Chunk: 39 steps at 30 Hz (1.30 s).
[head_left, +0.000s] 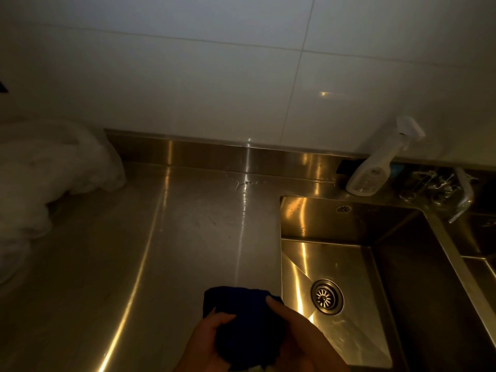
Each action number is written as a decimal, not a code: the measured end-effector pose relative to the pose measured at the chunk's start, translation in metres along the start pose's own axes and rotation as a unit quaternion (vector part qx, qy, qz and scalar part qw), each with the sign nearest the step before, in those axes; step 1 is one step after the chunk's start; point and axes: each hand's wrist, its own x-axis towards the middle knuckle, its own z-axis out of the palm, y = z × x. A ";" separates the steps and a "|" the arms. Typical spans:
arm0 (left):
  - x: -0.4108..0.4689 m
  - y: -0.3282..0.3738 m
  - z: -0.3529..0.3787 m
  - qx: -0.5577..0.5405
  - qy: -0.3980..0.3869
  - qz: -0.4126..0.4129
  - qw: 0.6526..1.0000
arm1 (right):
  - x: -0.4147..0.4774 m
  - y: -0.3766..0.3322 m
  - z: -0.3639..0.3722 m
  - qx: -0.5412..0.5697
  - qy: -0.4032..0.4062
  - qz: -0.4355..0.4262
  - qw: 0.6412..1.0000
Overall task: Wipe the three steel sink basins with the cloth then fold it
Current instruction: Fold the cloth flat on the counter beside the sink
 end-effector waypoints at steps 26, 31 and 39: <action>0.037 -0.018 -0.040 0.823 0.140 0.381 0.397 | 0.035 0.026 -0.021 -0.709 0.259 -0.252 0.606; 0.038 0.001 -0.063 0.859 0.148 0.375 0.316 | 0.043 0.042 0.003 -0.743 0.265 -0.167 0.591; 0.033 0.011 -0.061 0.870 0.154 0.344 0.318 | 0.036 0.046 0.019 -0.728 0.330 -0.159 0.580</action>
